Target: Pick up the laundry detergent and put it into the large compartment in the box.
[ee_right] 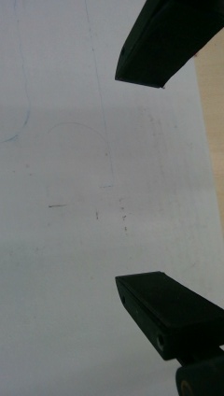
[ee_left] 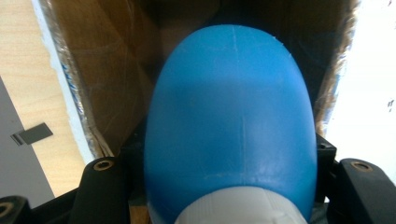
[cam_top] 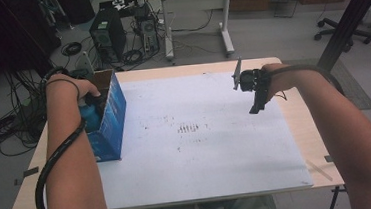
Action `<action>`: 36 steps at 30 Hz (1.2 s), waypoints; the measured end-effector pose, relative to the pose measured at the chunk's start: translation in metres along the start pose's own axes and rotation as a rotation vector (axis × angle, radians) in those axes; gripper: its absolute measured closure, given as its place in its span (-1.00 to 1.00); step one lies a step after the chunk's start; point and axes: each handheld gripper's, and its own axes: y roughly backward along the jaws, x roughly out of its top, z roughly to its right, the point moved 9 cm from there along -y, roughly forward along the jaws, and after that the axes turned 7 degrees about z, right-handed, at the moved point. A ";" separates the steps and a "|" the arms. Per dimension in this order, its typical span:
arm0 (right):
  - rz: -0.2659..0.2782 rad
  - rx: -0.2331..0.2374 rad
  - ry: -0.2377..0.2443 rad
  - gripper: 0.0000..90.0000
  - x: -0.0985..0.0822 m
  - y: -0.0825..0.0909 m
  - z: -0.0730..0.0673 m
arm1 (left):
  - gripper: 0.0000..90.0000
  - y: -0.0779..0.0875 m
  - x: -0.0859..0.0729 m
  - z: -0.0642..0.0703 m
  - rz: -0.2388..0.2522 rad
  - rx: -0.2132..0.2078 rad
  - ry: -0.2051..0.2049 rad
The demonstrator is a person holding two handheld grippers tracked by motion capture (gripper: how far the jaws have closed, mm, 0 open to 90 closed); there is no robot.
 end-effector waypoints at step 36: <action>0.003 0.004 0.002 -0.92 0.001 -0.008 -0.001 | -0.15 -0.027 -0.002 -0.006 0.039 0.005 -0.003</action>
